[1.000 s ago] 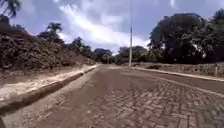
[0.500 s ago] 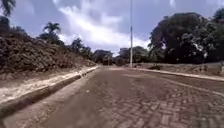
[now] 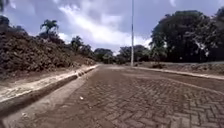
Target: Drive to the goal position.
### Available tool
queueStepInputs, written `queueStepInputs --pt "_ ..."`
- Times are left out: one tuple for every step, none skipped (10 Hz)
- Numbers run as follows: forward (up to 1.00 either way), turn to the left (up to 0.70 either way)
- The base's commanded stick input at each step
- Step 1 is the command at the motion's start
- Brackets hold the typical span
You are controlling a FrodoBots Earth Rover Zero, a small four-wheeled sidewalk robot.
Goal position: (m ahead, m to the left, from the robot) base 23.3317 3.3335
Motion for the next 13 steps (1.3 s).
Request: queueStepInputs --pt "1.0 0.0" --pt "1.0 0.0" --pt "1.0 0.0" --pt "1.0 0.0" --pt "1.0 0.0" --pt "1.0 0.0" --pt "1.0 0.0" --pt "1.0 0.27" --pt "1.0 0.27" --pt "1.0 0.2" --pt "1.0 0.11" --pt "1.0 0.02" --pt "1.0 0.07"
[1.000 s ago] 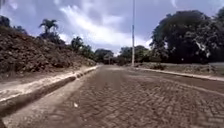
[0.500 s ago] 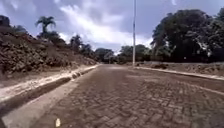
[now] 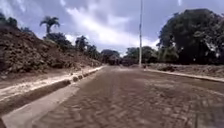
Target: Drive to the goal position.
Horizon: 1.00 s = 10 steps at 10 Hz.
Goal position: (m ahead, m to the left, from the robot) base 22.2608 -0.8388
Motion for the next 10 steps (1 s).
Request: queueStepInputs --pt "1.0 0.0" --pt "1.0 0.0" --pt "1.0 0.0" --pt "1.0 0.0" --pt "1.0 0.0" --pt "1.0 0.0" --pt "1.0 0.0" --pt "1.0 0.0" --pt "1.0 0.0" --pt "1.0 -0.2"
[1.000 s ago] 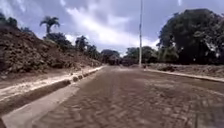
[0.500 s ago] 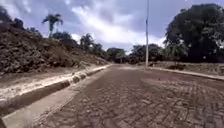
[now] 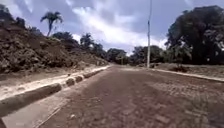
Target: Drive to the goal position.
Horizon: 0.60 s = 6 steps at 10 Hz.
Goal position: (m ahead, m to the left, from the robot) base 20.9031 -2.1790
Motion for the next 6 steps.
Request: queueStepInputs --pt "1.0 -0.15" --pt "1.0 0.0" --pt "1.0 0.0" --pt "1.0 0.0" --pt "1.0 0.0" --pt "1.0 0.0"
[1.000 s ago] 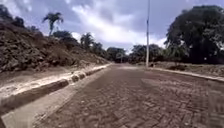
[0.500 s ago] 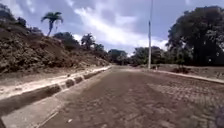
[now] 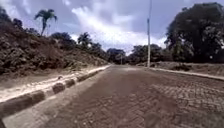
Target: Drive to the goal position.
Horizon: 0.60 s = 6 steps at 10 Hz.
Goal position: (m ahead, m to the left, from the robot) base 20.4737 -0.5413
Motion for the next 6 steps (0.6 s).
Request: queueStepInputs --pt "1.0 0.0" --pt "1.0 0.0" --pt "1.0 0.0" --pt "1.0 0.0" --pt "1.0 0.0" --pt "1.0 0.0"
